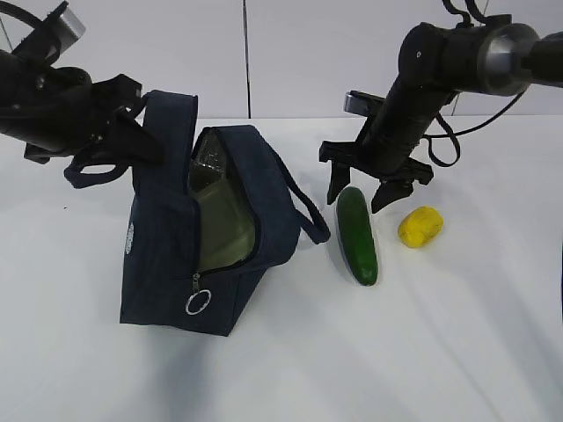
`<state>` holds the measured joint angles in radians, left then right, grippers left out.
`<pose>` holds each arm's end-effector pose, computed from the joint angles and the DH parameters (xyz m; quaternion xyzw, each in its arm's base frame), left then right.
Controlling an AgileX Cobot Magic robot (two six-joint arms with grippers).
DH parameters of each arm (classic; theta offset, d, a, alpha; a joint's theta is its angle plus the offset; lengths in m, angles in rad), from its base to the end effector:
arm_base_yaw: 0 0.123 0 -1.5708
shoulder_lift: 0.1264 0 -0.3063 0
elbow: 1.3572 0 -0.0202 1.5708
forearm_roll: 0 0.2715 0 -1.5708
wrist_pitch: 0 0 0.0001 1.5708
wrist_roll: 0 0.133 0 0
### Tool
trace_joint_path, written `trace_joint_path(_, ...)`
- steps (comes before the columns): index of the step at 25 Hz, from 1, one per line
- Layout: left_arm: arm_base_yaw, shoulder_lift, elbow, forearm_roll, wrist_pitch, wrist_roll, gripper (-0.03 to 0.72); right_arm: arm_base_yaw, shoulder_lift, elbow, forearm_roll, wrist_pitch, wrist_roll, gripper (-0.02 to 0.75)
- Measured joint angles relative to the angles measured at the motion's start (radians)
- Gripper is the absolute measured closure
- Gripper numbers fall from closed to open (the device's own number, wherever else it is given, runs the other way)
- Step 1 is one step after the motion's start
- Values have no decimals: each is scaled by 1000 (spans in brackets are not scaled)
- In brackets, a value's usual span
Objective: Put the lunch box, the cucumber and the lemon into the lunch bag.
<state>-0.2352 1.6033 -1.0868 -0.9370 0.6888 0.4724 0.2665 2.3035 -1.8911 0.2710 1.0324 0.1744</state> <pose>0.3499 -0.1540 0.2425 0.0430 0.9110 -0.3317 0.2412 0.4985 0.1678 0.1294 0.0111 0.9868 0.1428 0.0760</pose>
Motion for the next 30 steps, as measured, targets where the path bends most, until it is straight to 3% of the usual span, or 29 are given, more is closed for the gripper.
trace_joint_path(18, 0, 0, 0, 0, 0, 0, 690, 0, 47, 0, -8, -9, -5, 183)
trace_joint_path(30, 0, 0, 0, 0, 0, 0, 690, 0, 51, 0, 0, 7, -8, 341)
